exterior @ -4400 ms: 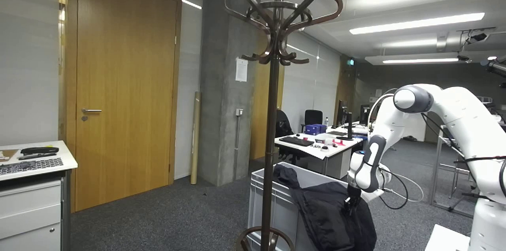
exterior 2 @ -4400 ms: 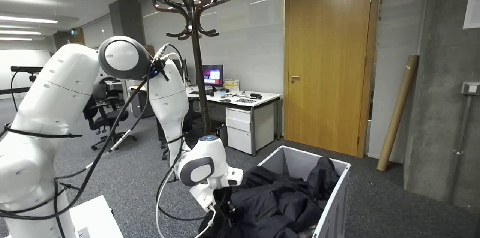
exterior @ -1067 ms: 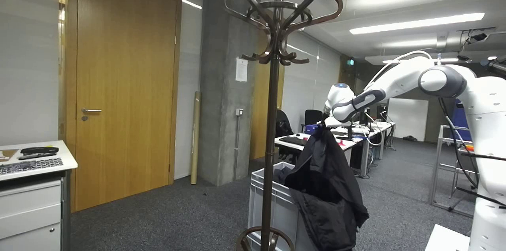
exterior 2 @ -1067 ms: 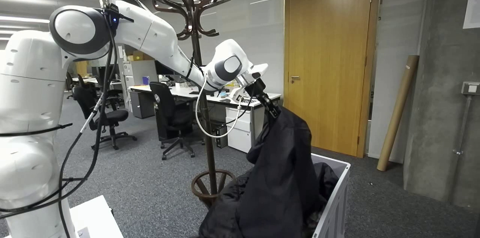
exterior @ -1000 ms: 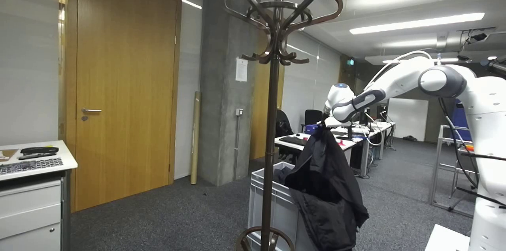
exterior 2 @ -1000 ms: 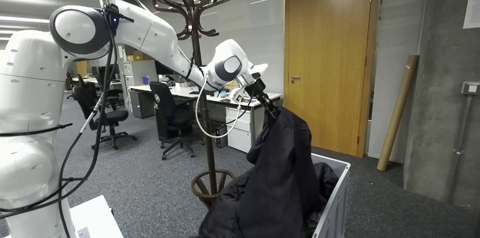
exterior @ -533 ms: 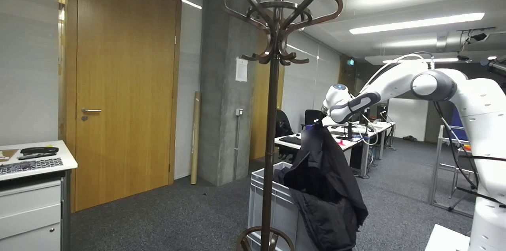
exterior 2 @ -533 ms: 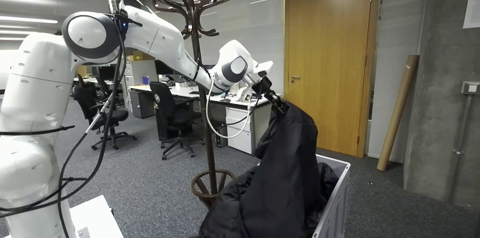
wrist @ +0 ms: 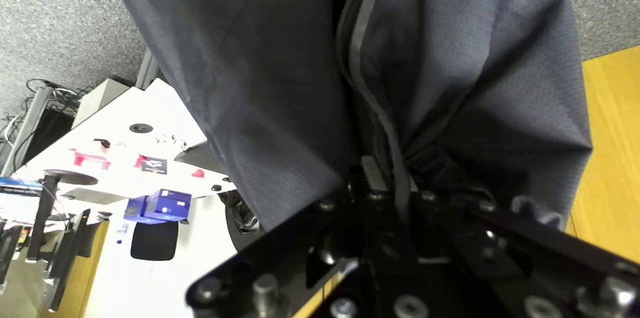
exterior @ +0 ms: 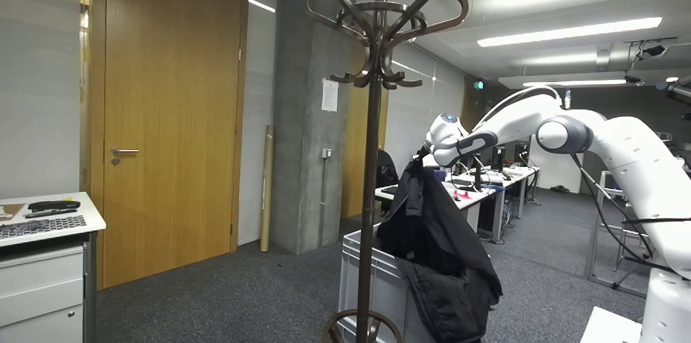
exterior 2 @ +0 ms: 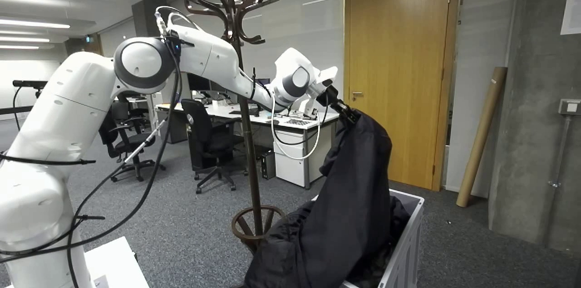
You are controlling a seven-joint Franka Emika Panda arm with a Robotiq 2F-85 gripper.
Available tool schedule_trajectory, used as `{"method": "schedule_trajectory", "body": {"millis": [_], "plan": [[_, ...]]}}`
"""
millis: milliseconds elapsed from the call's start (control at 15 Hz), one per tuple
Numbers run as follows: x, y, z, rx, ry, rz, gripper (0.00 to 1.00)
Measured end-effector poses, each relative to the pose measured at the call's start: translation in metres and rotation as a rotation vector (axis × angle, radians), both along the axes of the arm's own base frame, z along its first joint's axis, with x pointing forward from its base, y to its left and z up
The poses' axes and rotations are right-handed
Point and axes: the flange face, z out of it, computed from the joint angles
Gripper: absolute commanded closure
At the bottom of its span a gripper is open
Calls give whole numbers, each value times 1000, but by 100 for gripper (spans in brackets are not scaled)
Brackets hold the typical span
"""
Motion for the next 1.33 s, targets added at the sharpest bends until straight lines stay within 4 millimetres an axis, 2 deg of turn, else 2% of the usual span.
{"method": "schedule_trajectory", "body": {"millis": [67,133,267,333,467,600,800,1067,1333], "plan": [[7,4,-7,5,-9,8,98],[13,7,-17,11,-17,18,68],[20,12,-41,28,-26,33,60],[23,13,-53,38,-26,36,50],[26,12,-71,55,-30,40,38],[26,7,-78,65,-47,37,23],[24,-3,-71,71,-78,30,1],[17,-5,-53,72,-83,50,0],[-10,7,-40,88,-29,97,0]]}}
